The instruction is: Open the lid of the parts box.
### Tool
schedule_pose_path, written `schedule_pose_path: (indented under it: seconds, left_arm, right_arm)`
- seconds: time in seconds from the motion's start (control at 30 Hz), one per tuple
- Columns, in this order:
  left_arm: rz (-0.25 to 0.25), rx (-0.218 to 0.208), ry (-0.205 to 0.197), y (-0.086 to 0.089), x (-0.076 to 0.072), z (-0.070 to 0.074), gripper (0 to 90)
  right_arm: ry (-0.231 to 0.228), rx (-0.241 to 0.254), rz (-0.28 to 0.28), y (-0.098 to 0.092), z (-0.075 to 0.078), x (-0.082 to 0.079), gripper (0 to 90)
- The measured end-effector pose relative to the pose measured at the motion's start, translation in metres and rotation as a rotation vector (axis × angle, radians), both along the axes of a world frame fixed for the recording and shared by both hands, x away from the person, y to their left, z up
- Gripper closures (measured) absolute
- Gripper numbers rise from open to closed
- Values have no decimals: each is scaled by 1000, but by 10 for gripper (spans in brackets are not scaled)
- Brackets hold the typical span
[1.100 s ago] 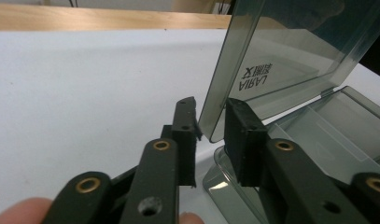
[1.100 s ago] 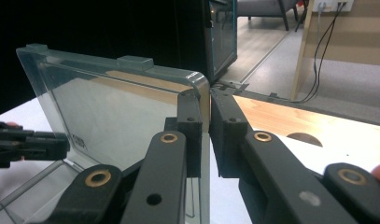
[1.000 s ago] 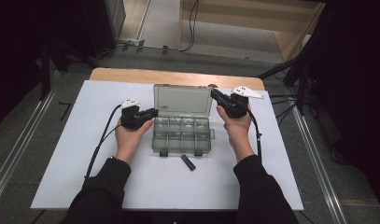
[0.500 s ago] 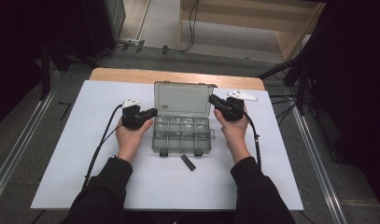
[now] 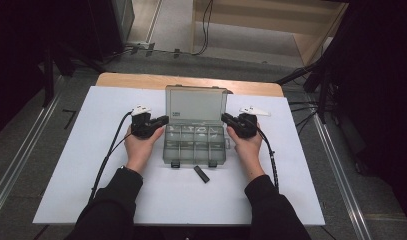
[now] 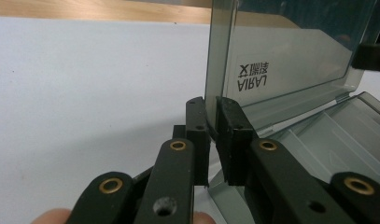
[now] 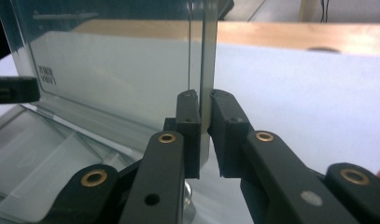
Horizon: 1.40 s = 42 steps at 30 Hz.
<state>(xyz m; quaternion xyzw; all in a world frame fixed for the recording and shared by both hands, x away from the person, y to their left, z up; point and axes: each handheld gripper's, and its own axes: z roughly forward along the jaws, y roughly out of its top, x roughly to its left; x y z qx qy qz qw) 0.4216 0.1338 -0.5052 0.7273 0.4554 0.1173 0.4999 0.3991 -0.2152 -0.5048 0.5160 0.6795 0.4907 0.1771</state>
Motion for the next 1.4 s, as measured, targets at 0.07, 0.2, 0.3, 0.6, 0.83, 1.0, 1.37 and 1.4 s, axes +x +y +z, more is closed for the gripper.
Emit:
schedule_pose_path:
  seconds: [0.07, 0.2, 0.3, 0.6, 0.83, 1.0, 1.37, 1.4]
  left_arm:
    - [2, -5, 2, 0, 0, 0, 831]
    - [0, -20, 18, 1, 2, -1, 832]
    - [3, -24, 27, 1, 3, 0, 832]
    - [4, -46, 50, 2, 5, -2, 823]
    - [12, -44, 54, 1, 6, -2, 797]
    - [16, -43, 61, 1, 6, -2, 786]
    - [22, -36, 72, 1, 7, -3, 787]
    - [23, -38, 73, 1, 7, -3, 787]
  right_arm:
    - [11, 4, -6, 0, -3, 0, 812]
    - [28, 26, -9, -1, -5, 1, 819]
    - [37, 35, -13, -1, -6, 2, 819]
    - [57, 69, -12, -3, -8, 4, 814]
    - [67, 73, -14, -3, -10, 6, 801]
    - [82, 72, -21, -3, -11, 6, 800]
    - [100, 66, -23, -3, -12, 7, 806]
    - [100, 65, -23, -3, -12, 7, 805]
